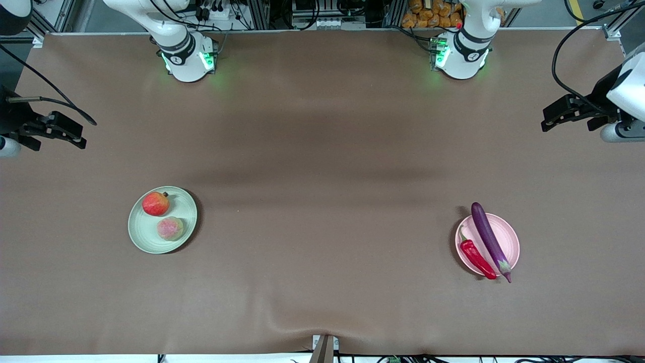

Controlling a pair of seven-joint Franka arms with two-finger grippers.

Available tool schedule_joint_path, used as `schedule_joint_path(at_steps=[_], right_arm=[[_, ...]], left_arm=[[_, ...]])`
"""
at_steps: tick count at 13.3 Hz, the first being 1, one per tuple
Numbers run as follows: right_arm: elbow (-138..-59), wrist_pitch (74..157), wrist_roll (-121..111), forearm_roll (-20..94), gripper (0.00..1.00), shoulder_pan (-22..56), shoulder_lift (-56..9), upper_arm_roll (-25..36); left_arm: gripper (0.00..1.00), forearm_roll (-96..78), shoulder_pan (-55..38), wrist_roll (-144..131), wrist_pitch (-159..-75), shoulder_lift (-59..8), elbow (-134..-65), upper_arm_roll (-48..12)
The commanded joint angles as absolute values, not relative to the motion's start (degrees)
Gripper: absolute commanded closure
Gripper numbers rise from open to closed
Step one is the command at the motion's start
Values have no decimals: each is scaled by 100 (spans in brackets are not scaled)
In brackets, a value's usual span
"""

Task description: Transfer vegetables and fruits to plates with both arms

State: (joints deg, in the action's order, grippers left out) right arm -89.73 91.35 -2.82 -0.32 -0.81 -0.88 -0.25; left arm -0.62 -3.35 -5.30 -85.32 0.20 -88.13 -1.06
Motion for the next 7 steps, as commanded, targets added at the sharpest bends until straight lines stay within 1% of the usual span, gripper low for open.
schedule_joint_path(at_steps=[1, 4, 7], right_arm=[[-8833, 9044, -255, -132, 0, -18, -158, 26], [-8833, 9053, -255, -132, 0, -9, -158, 26], [-8824, 9053, -255, -132, 0, -9, -158, 26]], left_arm=[[0, -88, -290, -536, -8919, 649, -9533, -123], [0, -97, -290, -536, -8877, 651, -9527, -97], [0, -97, -273, -519, -8877, 598, -9361, -79]])
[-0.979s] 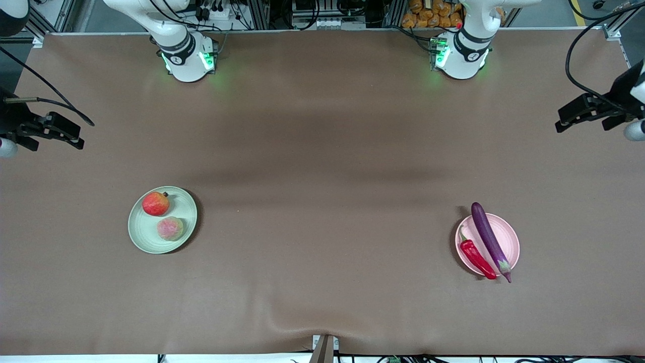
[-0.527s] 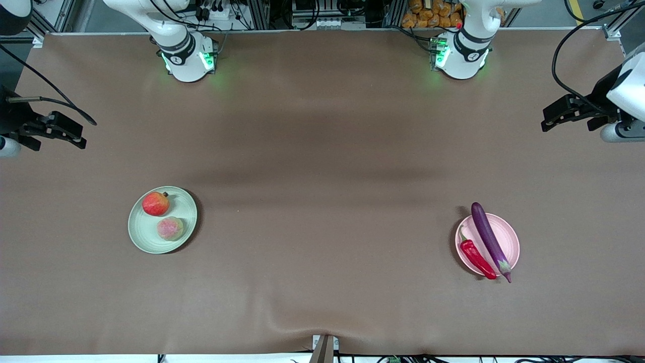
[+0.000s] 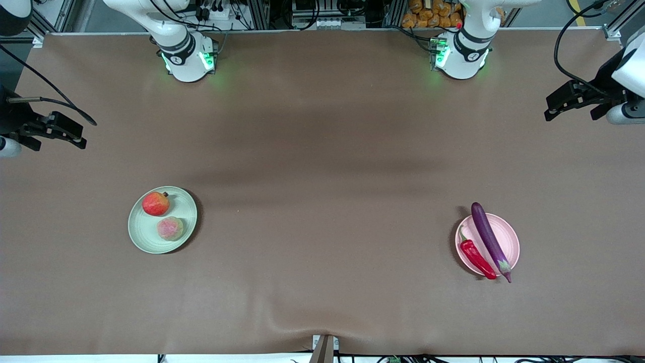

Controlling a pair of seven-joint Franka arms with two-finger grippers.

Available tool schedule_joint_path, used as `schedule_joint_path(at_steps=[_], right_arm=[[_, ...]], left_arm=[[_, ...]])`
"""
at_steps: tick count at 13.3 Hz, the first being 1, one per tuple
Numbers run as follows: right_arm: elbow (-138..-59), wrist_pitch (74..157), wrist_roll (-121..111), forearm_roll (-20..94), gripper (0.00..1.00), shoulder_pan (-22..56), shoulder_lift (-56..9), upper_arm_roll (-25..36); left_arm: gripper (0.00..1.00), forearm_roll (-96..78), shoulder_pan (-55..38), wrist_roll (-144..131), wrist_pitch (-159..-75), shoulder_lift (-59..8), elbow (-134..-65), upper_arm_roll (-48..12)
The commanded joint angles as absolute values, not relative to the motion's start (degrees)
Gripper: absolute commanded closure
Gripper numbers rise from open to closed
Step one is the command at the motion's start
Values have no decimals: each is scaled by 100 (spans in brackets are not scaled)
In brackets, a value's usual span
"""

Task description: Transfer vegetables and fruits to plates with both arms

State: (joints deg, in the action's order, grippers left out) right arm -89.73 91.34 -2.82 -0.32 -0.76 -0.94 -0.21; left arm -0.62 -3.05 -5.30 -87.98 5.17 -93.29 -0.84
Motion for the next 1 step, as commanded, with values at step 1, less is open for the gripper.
schedule_joint_path(at_steps=[1], right_arm=[[-8816, 9053, -255, -141, 0, -9, -167, 26]], left_arm=[[0, -79, -290, -527, -8868, 589, -9352, -88]])
